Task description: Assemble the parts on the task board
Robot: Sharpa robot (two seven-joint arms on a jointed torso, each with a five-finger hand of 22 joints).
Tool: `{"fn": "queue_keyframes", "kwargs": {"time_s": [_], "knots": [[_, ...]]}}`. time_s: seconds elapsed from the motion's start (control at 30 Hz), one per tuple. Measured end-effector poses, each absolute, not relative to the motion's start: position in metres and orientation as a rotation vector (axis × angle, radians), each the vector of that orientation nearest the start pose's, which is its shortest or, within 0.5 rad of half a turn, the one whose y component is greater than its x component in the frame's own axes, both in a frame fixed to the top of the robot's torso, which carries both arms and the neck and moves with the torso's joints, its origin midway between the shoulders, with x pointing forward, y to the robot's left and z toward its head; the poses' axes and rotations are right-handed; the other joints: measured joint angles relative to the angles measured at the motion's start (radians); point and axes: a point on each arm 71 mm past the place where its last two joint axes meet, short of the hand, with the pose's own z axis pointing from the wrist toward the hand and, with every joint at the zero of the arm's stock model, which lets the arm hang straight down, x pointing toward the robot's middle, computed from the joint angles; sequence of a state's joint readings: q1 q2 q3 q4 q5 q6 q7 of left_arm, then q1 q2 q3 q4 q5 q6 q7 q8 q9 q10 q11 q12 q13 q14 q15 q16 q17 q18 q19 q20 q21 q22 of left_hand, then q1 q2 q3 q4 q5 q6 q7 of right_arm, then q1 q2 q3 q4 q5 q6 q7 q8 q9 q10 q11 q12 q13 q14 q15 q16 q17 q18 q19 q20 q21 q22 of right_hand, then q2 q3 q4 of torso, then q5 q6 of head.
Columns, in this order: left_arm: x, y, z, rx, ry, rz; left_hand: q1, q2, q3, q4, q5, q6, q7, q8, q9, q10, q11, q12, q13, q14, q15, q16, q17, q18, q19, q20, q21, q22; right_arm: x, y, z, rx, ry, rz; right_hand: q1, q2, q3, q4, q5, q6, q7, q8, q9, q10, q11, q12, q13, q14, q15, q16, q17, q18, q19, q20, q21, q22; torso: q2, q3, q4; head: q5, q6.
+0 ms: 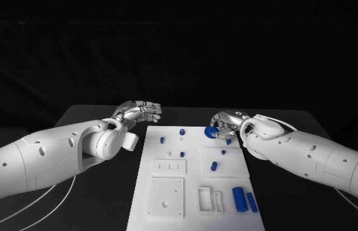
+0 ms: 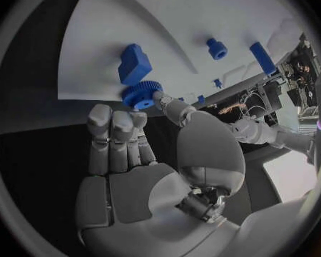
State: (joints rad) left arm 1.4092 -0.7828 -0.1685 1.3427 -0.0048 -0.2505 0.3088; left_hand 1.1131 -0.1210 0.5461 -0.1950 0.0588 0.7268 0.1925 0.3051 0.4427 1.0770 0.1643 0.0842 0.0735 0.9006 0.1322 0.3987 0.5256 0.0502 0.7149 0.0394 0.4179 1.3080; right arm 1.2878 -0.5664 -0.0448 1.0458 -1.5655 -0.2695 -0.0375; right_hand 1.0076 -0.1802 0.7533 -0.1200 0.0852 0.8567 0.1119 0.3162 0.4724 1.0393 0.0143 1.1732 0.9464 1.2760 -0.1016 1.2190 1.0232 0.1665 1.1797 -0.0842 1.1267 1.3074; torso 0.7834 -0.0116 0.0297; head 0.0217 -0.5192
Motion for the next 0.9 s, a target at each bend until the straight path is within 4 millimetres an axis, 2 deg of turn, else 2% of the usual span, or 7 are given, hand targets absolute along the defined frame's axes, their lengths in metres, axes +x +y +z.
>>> {"fn": "queue_keyframes", "kwargs": {"time_s": [0.1,0.23,0.33,0.63,0.9], "knots": [[0.541,0.234,-0.131,-1.008,1.447,-1.424,0.000,0.000,0.000,0.000,0.000,0.000,0.000,0.000,0.000,0.000,0.000,0.000,0.000,0.000,0.000,0.000,0.000,0.000,0.000,0.000,0.000,0.000,0.576,-0.194,-0.165,-0.272,1.570,0.411,0.004,-0.004,0.000,0.000,-0.004,0.000,0.000,0.000,-0.001,0.000,0.000,0.000,-0.001,0.002,-0.002,0.000,0.000,0.000,0.003,0.000,0.000,0.000,0.000,0.0000,0.0002,0.001,0.001],[0.542,0.235,-0.131,-1.009,1.446,-1.422,0.000,0.000,0.000,0.000,0.000,0.000,0.000,0.000,0.000,0.000,0.000,0.000,0.000,0.000,0.000,0.000,0.001,0.010,-0.004,-0.004,0.000,0.000,0.573,-0.191,-0.161,-0.287,1.532,0.404,0.010,-0.011,-0.004,0.004,-0.008,0.000,0.000,0.000,-0.001,0.000,0.000,0.000,-0.004,0.009,-0.005,0.000,0.000,0.000,0.009,-0.006,0.000,0.000,0.000,0.0006,0.0000,0.002,0.002],[0.542,0.236,-0.131,-1.009,1.445,-1.420,0.000,0.000,0.000,0.000,0.000,0.000,0.000,0.000,0.000,0.000,0.000,0.000,0.000,0.000,0.000,0.000,0.001,0.010,-0.004,-0.004,0.000,0.000,0.571,-0.187,-0.156,-0.299,1.500,0.404,0.013,-0.021,-0.006,0.006,-0.008,0.000,0.000,0.000,0.001,0.000,0.000,0.000,-0.005,0.011,-0.007,0.000,0.000,0.000,0.014,-0.007,0.000,0.000,-0.001,0.0006,-0.0004,0.003,0.003],[0.543,0.238,-0.131,-1.011,1.441,-1.415,0.000,0.000,0.000,0.000,0.000,0.000,0.000,0.000,0.000,0.000,0.000,0.000,0.000,0.000,0.000,0.000,0.001,0.010,-0.004,-0.004,0.000,0.000,0.565,-0.178,-0.146,-0.330,1.433,0.409,0.022,-0.031,-0.003,0.014,-0.012,0.000,0.000,0.005,0.002,0.000,0.000,0.000,-0.009,0.017,-0.011,0.000,0.000,-0.001,0.017,-0.008,0.000,0.000,0.000,0.0006,-0.0006,0.004,0.007],[0.543,0.238,-0.131,-1.011,1.440,-1.414,0.000,0.000,0.000,0.000,0.000,0.000,0.000,0.000,0.000,0.000,0.000,0.000,0.000,0.000,0.000,0.000,0.001,0.010,-0.004,-0.004,0.000,0.000,0.552,-0.155,-0.140,-0.397,1.368,0.436,0.029,-0.047,0.006,0.034,-0.019,0.001,-0.001,0.005,0.002,0.000,0.000,0.000,-0.012,0.022,-0.014,0.000,0.000,-0.001,0.020,-0.009,0.000,0.000,0.000,0.0005,-0.0011,0.006,0.012]]}}
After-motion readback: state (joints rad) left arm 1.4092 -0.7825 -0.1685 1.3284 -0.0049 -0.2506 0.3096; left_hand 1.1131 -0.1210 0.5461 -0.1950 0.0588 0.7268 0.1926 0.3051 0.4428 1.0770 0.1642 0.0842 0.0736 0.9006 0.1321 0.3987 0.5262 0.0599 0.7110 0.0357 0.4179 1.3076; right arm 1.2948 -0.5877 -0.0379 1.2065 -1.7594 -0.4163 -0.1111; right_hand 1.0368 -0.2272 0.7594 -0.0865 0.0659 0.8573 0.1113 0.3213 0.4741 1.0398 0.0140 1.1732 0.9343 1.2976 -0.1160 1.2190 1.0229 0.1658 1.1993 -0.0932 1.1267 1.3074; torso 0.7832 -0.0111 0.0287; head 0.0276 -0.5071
